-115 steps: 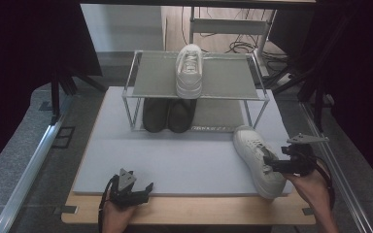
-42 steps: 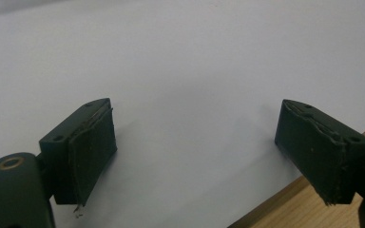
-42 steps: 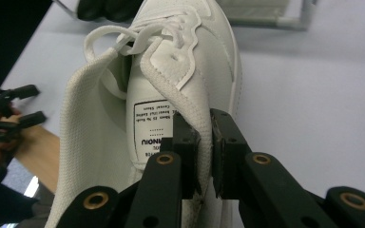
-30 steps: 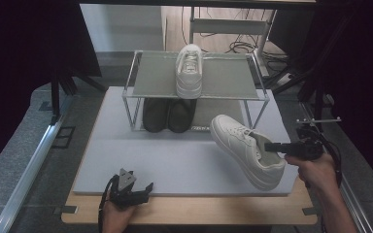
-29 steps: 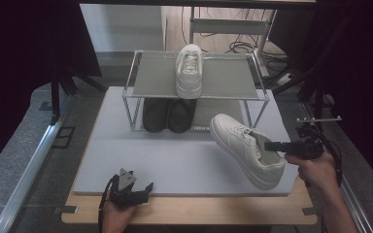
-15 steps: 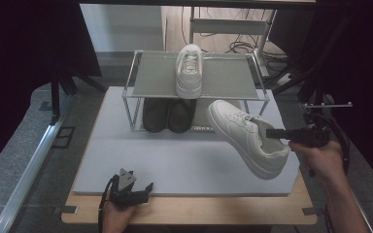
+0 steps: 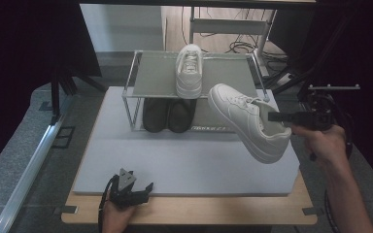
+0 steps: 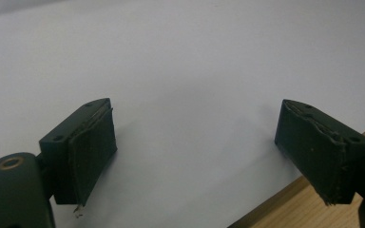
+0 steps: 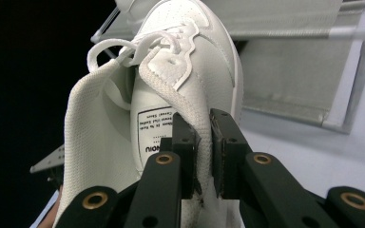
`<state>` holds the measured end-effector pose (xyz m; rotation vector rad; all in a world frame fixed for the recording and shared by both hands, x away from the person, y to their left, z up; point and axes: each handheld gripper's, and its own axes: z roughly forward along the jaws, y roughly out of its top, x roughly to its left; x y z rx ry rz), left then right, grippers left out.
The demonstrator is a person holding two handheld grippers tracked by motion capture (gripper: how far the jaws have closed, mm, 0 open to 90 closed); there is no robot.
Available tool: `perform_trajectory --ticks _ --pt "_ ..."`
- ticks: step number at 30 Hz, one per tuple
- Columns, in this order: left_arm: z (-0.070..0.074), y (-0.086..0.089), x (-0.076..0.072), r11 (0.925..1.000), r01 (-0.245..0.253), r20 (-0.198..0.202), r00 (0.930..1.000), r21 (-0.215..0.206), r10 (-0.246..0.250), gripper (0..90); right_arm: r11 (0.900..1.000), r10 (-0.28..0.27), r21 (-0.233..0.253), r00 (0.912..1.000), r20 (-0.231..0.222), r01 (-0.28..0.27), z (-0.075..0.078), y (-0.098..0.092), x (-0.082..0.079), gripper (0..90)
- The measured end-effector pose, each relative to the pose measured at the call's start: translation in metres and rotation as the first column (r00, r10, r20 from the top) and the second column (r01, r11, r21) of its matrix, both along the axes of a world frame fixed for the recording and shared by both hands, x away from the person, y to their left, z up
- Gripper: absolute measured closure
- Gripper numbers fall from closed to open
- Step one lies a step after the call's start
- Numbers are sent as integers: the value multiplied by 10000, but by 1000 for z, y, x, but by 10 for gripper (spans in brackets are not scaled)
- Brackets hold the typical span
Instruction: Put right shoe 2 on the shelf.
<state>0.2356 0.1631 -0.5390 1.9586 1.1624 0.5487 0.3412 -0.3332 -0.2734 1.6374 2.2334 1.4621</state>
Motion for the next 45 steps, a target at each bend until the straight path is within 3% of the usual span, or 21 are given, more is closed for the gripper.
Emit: perform_trajectory --ticks 15,25,32,38,41,45 --pt "0 0 0 10000 3 -14 10000 20 -3 132 9932 -1160 71 9933 0 1159 7 19 49 815" --pt "0 0 0 10000 3 -15 10000 20 -3 132 9772 -2118 156 9773 -98 2119 -2 32 81 811" --pt "0 0 0 10000 6 -18 10000 20 -6 132 9661 -2529 498 9673 -165 2535 -5 40 96 805" --pt "0 0 0 10000 10 -19 10000 24 -10 133 9639 -2626 430 9648 -122 2629 -5 51 106 776" --pt "0 0 0 10000 11 -16 10000 29 -11 133 9680 -2502 188 9682 -12 2502 -3 53 107 755" --pt "0 0 0 10000 10 -14 10000 29 -10 133 9721 -2340 212 9721 145 2336 -3 52 108 703"
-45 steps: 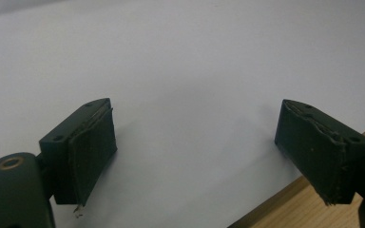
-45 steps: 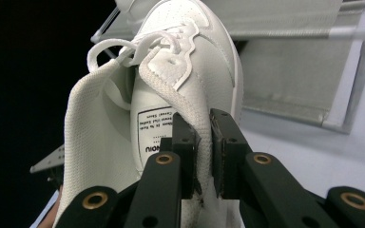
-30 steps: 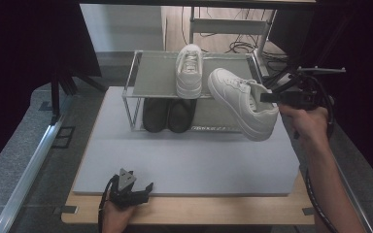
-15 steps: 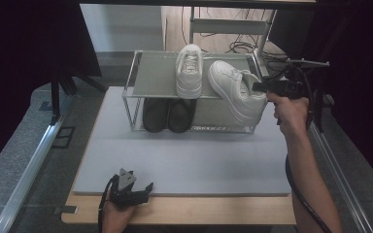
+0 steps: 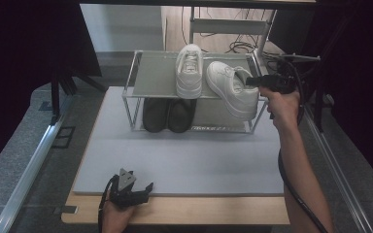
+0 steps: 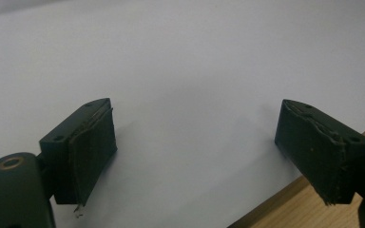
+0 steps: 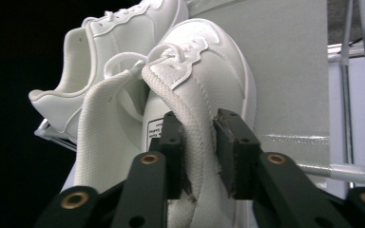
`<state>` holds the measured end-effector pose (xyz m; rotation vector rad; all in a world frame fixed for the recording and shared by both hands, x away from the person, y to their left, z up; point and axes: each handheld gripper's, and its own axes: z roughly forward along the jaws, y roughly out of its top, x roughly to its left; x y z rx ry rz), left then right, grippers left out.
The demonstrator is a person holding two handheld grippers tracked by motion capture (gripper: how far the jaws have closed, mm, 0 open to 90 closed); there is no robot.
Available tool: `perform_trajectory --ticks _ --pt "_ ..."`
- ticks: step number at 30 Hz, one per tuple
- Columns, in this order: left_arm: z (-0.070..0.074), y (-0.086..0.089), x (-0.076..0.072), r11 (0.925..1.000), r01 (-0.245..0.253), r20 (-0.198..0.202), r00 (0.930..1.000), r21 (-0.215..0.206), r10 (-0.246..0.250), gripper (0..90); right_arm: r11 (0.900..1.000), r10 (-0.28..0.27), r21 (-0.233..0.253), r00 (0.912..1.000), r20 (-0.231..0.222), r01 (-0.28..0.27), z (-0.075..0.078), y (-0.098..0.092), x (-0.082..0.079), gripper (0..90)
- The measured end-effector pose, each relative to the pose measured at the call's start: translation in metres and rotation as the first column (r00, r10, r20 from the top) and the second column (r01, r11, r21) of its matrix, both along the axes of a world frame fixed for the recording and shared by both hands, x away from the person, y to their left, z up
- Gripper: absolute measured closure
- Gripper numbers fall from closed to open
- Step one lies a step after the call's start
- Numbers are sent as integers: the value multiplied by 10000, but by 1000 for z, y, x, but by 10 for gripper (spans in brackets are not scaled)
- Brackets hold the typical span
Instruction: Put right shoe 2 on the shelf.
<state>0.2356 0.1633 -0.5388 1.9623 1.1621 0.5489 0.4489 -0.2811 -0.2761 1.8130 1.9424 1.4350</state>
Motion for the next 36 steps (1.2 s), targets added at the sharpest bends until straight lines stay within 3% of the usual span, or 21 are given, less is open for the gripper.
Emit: perform_trajectory --ticks 7,11,19,29,33,36 --pt "0 0 0 10000 0 0 10000 -2 0 133 9996 277 46 9986 457 -280 4 -2 0 566" --pt "0 0 0 10000 0 1 10000 2 0 133 9995 324 -67 9972 675 -320 8 -4 -3 538" --pt "0 0 0 10000 0 1 10000 5 0 133 9991 406 -149 9918 1208 -391 18 -18 -18 520" --pt "0 0 0 10000 -2 4 10000 1 2 133 9986 331 -470 9823 1842 -248 17 -37 -41 524" --pt "0 0 0 10000 -2 4 10000 7 2 133 9986 460 -324 9813 1869 -406 13 -46 -50 560" --pt "0 0 0 10000 -2 4 10000 9 2 133 9968 700 -499 9809 1815 -619 6 -48 -57 577"
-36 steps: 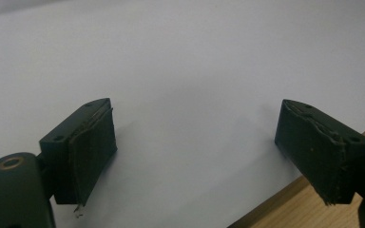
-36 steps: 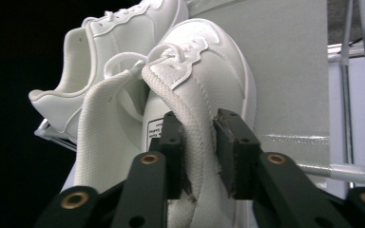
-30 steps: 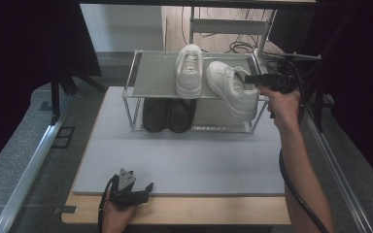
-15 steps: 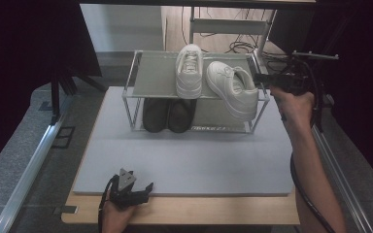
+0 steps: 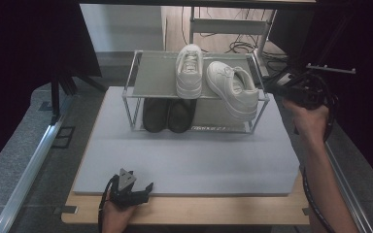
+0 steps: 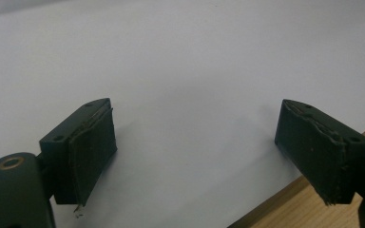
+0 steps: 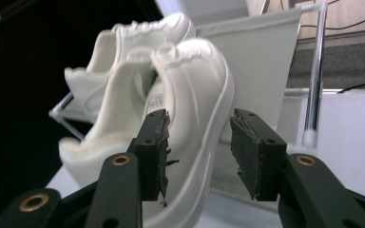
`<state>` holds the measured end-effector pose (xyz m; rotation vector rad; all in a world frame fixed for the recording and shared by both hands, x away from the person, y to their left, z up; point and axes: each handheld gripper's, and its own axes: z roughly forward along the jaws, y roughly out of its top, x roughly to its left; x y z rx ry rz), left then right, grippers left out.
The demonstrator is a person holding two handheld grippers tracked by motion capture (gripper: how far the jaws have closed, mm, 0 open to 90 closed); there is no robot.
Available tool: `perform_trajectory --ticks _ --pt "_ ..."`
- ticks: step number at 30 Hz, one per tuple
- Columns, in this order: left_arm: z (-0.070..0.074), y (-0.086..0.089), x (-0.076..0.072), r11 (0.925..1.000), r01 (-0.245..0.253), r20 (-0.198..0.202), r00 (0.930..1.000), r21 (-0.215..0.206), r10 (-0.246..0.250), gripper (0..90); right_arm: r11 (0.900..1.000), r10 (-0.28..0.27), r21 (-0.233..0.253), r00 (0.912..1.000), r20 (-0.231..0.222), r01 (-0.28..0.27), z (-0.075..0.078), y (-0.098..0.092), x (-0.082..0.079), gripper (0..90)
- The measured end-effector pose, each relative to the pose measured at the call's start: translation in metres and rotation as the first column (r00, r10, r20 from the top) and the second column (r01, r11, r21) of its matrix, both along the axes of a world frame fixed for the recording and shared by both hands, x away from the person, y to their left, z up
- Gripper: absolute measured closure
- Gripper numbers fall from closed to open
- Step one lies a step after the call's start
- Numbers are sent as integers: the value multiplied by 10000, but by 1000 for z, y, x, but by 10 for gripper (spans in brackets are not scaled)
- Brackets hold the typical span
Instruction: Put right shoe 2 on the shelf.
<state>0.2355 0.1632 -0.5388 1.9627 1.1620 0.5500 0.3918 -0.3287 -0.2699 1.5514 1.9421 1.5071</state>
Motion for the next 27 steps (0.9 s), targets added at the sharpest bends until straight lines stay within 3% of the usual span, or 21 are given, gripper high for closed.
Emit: perform_trajectory --ticks 10,17,21,27 --pt "0 0 0 10000 -10 26 10000 -12 10 133 9982 492 -351 9987 115 -487 -20 -3 -28 702" --pt "0 0 0 10000 -9 25 10000 -9 9 133 9878 687 -1425 9968 405 -623 -32 6 -44 824" --pt "0 0 0 10000 -7 26 10000 -11 7 133 9847 779 -1601 9955 532 -685 -38 12 -49 896" --pt "0 0 0 10000 -7 27 10000 -6 7 133 9810 884 -1786 9940 642 -757 -49 25 -52 898"
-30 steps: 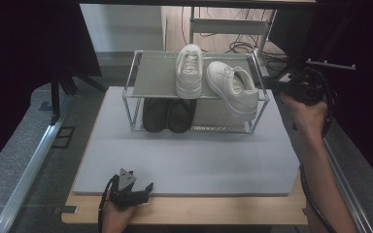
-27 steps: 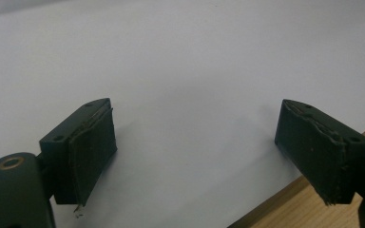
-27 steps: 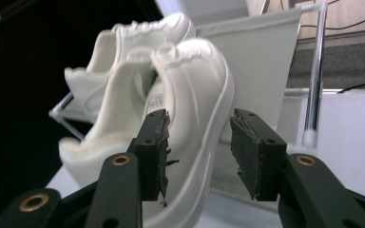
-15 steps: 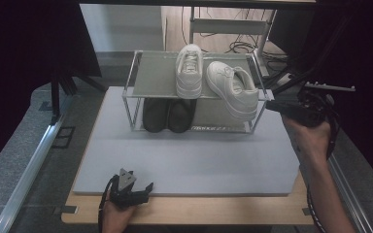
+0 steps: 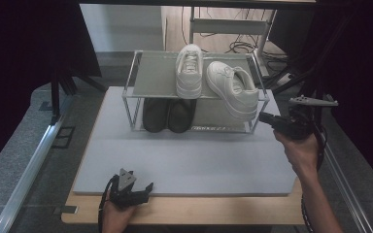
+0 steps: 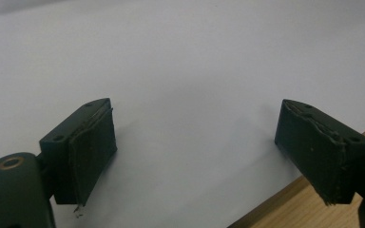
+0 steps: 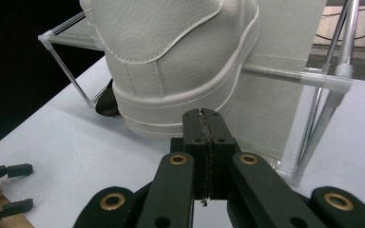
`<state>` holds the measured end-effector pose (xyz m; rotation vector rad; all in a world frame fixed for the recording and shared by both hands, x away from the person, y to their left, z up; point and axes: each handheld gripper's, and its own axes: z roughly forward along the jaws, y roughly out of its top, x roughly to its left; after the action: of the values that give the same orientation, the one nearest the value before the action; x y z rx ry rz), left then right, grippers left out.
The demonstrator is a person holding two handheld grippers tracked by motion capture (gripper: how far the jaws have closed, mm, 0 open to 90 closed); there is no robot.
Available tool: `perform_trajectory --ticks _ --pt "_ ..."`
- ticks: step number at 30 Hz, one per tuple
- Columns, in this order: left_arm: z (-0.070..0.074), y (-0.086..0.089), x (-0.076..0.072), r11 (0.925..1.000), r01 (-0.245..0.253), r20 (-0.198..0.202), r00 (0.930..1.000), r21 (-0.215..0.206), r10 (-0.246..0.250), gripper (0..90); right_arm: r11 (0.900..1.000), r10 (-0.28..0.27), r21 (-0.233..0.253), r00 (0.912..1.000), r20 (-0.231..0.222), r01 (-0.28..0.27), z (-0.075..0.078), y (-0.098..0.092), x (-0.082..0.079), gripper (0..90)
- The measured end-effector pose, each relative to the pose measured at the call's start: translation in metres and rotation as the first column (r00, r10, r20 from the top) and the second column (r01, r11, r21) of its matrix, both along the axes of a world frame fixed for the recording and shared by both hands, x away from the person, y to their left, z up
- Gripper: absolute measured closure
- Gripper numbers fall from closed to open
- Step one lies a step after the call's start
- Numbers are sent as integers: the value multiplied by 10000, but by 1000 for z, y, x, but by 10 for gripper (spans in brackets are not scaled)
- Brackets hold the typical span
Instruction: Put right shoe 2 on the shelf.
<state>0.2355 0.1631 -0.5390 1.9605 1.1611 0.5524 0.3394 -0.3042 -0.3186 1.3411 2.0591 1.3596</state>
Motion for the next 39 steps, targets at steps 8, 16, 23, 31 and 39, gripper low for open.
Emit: perform_trajectory --ticks 8,16,23,31,39 --pt "0 0 0 10000 1 -2 10000 -3 -1 133 9996 288 14 9996 -14 -288 -8 7 1 899" --pt "0 0 0 10000 0 -4 10000 -3 0 133 9998 193 49 9997 121 -194 -7 9 2 899" --pt "0 0 0 10000 1 -4 10000 0 -1 132 9995 250 183 9997 64 -251 -10 18 9 899" --pt "0 0 0 10000 4 -4 10000 -5 -4 133 9994 256 214 9996 74 -258 -12 30 19 899" --pt "0 0 0 10000 6 -6 10000 -3 -6 133 9996 199 207 9998 98 -200 -14 34 26 899"
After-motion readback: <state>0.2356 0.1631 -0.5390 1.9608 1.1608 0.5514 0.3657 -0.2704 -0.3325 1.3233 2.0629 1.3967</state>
